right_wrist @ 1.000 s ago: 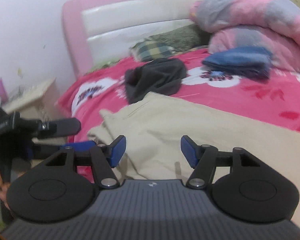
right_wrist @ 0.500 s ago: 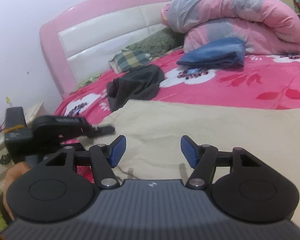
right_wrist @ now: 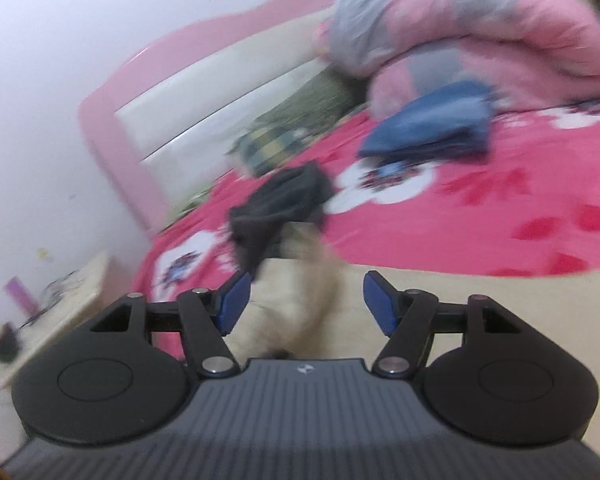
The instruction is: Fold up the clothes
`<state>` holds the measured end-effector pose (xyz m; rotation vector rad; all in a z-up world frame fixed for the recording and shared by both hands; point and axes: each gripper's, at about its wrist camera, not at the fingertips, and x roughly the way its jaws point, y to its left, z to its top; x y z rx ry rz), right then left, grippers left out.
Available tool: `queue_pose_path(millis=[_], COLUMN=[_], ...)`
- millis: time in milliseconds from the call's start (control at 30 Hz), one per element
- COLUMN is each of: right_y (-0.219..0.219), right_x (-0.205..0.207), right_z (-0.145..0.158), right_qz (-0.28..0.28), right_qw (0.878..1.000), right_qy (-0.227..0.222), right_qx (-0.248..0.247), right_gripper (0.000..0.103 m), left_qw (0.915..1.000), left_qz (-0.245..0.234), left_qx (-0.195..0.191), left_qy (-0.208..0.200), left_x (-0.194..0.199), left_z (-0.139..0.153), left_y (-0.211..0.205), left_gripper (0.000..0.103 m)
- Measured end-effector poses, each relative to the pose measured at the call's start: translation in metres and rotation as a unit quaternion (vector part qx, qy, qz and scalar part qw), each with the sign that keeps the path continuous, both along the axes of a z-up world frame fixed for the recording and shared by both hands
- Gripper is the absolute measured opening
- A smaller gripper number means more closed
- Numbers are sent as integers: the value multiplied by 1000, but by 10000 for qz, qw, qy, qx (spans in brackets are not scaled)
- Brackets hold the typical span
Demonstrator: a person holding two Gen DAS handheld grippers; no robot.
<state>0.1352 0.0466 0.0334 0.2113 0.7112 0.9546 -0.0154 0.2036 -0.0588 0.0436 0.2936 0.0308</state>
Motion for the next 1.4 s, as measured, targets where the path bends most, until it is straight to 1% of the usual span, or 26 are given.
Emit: queue_pose_path(millis=[67,133,200,300,367,400,467,533,633,733,767,800,833,867,933,967,1000,1033,1100,1167,1200,1233,1300,1333,1367,1400], right_y=[22,37,37,37,36,37,48,62,86,107,110,109,100,91,72,59,37,18,-15,-49,-63,-73,-81,-80,-76,-72], right_x=[11,18,24,31,27,23,9,3,2,13,17,22,29,35,48,55,65,73,85,92,93,93,91,89,88,87], right_z=[7,7,3,-2,-3,-1,5,7,3,-16,-24,-29,-33,-36,-43,-48,-55,-63,-84,-105,-113,-120,-126,-127,-127,-126], right_qz=[311,435,326,149,-29,-67,75,428,890,1051,1028,935,723,511,86,-146,-408,-656,-1139,-1758,-1945,-2022,-1999,-1932,-1842,-1740], right_qw=[9989,9966,9961,9947,9949,9947,9909,9869,9785,9725,9713,9727,9778,9821,9881,9910,9925,9898,9757,9514,9380,9279,9179,9162,9165,9180], right_qy=[174,265,492,752,543,329,-401,-665,-758,-525,-470,-385,-249,-113,160,395,798,1183,1864,2426,2687,2874,3087,3160,3202,3219], right_qx=[-292,-653,-651,-678,-848,-968,-1285,-1406,-1701,-2013,-2091,-2089,-1951,-1811,-1526,-1274,-836,-437,189,707,1006,1247,1491,1529,1536,1529], right_gripper=[74,76,76,77,77,77,75,74,74,74,67,53,20,16,16,16,17,17,20,23,23,24,35,50,61,63], left_qw=[10000,10000,9999,9999,9998,9996,9989,9970,9920,9847,9828,9818,9810,9816,9849,9865,9880,9894,9911,9917,9920,9921,9924,9925,9930,9934], left_qz=[30,68,102,64,-32,-82,-189,-287,-359,-457,-491,-491,-485,-453,-418,-411,-404,-397,-389,-389,-389,-378,-350,-337,-309,-278], left_qx=[3,-5,-45,100,187,227,416,704,1206,1675,1773,1826,1872,1848,1666,1570,1473,1376,1244,1197,1174,1165,1152,1146,1120,1090], left_qy=[18,21,23,75,106,109,114,120,136,165,175,177,179,173,195,212,228,245,264,266,266,263,256,252,233,212], left_x=[2,4,3,3,4,5,5,6,6,6,6,6,6,6,8,9,10,11,12,12,11,11,12,12,13,15], left_z=[-1,-2,-4,-6,-7,-8,-10,-14,-21,-29,-31,-32,-33,-33,-32,-31,-30,-29,-28,-28,-28,-27,-26,-25,-24,-24], left_y=[2,1,3,-1,-4,-6,-13,-21,-35,-49,-52,-54,-56,-55,-51,-49,-46,-44,-41,-39,-39,-39,-39,-39,-38,-36], left_gripper=[10,11,11,11,11,11,11,11,11,11,11,11,11,11,11,11,11,11,11,11,11,11,11,11,11,11])
